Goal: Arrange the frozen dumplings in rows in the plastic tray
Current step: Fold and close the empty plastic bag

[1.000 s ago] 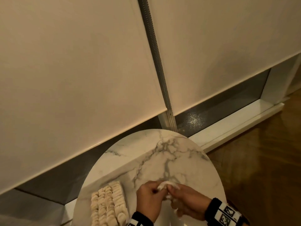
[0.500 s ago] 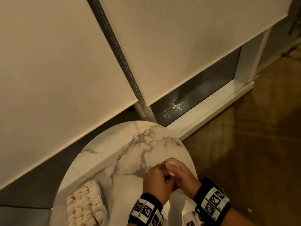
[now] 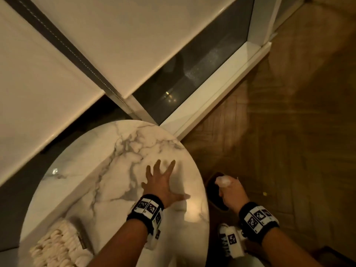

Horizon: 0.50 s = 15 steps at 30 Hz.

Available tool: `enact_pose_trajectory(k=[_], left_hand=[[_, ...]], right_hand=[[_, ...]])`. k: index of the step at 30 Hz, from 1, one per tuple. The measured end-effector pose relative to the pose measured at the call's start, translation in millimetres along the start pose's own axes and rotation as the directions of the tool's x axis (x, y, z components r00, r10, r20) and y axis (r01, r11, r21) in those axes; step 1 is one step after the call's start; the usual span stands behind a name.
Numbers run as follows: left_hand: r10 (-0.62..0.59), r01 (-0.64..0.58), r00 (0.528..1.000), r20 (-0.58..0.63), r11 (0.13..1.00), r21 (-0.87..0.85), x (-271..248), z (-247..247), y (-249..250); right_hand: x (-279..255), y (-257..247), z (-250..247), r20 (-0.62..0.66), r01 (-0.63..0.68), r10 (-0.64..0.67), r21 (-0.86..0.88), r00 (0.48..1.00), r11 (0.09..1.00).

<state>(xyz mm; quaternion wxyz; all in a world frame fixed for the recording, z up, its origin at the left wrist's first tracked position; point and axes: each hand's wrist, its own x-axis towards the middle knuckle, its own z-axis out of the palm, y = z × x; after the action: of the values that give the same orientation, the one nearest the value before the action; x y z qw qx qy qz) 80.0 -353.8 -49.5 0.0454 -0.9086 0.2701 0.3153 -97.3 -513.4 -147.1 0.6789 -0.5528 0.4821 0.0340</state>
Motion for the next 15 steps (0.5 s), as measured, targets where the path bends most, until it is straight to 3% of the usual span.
enact_pose_trajectory(k=[3, 5, 8, 11, 15], left_hand=[[-0.064, 0.051, 0.986, 0.156, 0.995, 0.086, 29, 12, 0], [-0.054, 0.045, 0.978, 0.2, 0.998, 0.049, 40, 23, -6], [-0.06, 0.057, 0.975, 0.215, 0.998, 0.02, 50, 34, -16], [-0.058, 0.058, 0.976, 0.212, 0.998, 0.004, 52, 36, -17], [-0.047, 0.052, 0.982, 0.181, 0.998, -0.021, 51, 35, -17]], right_hand=[[44, 45, -7, -0.064, -0.167, 0.169, 0.031, 0.984, 0.985], [68, 72, -6, -0.067, -0.23, 0.228, -0.028, 0.971, 0.973], [106, 100, -1, -0.056, -0.349, 0.344, -0.13, 0.937, 0.928], [142, 123, 8, 0.038, -0.381, 0.421, -0.356, 0.906, 0.853], [191, 164, 16, -0.034, -0.473, 0.5, -0.385, 0.865, 0.793]])
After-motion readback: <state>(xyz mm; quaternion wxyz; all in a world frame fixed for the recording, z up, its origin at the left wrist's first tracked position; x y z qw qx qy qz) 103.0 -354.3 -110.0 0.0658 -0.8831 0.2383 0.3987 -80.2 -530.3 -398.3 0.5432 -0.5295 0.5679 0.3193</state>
